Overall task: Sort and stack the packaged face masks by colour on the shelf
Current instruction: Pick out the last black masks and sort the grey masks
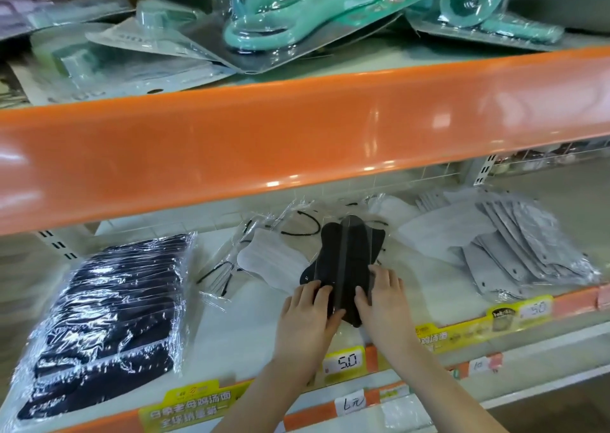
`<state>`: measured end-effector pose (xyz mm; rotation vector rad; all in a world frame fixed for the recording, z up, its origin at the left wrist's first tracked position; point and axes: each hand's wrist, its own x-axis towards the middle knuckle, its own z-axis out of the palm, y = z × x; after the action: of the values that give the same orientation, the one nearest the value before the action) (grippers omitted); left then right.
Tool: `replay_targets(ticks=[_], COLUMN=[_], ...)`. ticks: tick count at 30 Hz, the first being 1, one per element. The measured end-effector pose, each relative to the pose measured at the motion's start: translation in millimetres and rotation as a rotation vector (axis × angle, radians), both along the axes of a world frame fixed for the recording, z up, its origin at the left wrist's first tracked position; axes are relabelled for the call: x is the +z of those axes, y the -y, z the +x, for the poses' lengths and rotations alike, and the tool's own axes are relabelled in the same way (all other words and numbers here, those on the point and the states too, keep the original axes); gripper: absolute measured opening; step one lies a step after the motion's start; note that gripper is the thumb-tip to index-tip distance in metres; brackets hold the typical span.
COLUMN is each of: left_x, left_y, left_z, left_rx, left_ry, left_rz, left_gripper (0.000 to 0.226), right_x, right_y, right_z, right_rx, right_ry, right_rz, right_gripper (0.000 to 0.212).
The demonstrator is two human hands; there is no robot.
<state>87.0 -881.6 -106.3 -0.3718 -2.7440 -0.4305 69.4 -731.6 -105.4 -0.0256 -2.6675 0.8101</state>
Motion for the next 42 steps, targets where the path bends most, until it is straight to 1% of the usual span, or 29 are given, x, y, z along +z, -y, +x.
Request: replay_targets(ticks=[2,4,7,9,10,12,14,17,19,21,23,25,26,28,32,36,38,42], left_x=[3,4,3,2,2,1,2,5,12,17,23,28,30,35,40,48,50,59], left_y=[0,0,1,0,0,0,0,1,1,2,4,7,10,19,42,69,80,99], left_z=[1,2,2,2,3,3,3,3,5,5,3,1,-1,-3,-6,-3,0,5], left_rx=[0.002,0.0,-0.013,-0.024,-0.035,-0.055,-0.067,-0.102,-0.128,-0.133,-0.13,-0.125,-0.115,-0.085,-0.084,-0.087,-0.07,-0.042], left_ry=[0.026,0.027,0.018,-0.002,-0.014,-0.045,-0.048,-0.051,-0.048,-0.049,-0.062,-0.088,-0.102,-0.139,-0.197,-0.264,-0.275,-0.324], left_rz=[-0.013,-0.014,-0.003,0.022,0.041,0.08,0.113,0.098,0.057,0.018,0.006,-0.031,-0.051,-0.061,0.028,0.062,0.031,-0.057], left_gripper=[0.04,0.043,0.043,0.039,0.036,0.03,0.03,0.034,0.039,0.043,0.039,0.028,0.025,0.025,0.022,0.016,0.015,0.023], right_x=[4,6,7,9,10,12,12,11,12,15,21,26,28,30,25,25,31,46], right_y=[1,2,1,0,0,0,-1,-3,-4,-4,-4,-5,-5,-5,-12,-15,-9,15], right_z=[4,10,16,18,19,20,20,17,14,12,10,8,7,4,-3,-4,-3,-2], right_rx=[0.032,0.085,0.182,0.214,0.223,0.25,0.281,0.325,0.291,0.241,0.211,0.214,0.232,0.271,0.271,0.253,0.281,0.326], right_ry=[0.007,-0.019,-0.092,-0.124,-0.131,-0.134,-0.147,-0.214,-0.292,-0.374,-0.441,-0.484,-0.493,-0.49,-0.416,-0.348,-0.347,-0.393], right_rz=[-0.079,-0.097,-0.079,-0.062,-0.058,-0.056,-0.058,0.06,0.151,0.189,0.213,0.245,0.261,0.299,0.331,0.309,0.287,0.217], right_gripper=[0.039,0.035,0.027,0.016,0.016,0.031,0.037,0.034,0.028,0.022,0.019,0.018,0.018,0.017,0.021,0.023,0.023,0.022])
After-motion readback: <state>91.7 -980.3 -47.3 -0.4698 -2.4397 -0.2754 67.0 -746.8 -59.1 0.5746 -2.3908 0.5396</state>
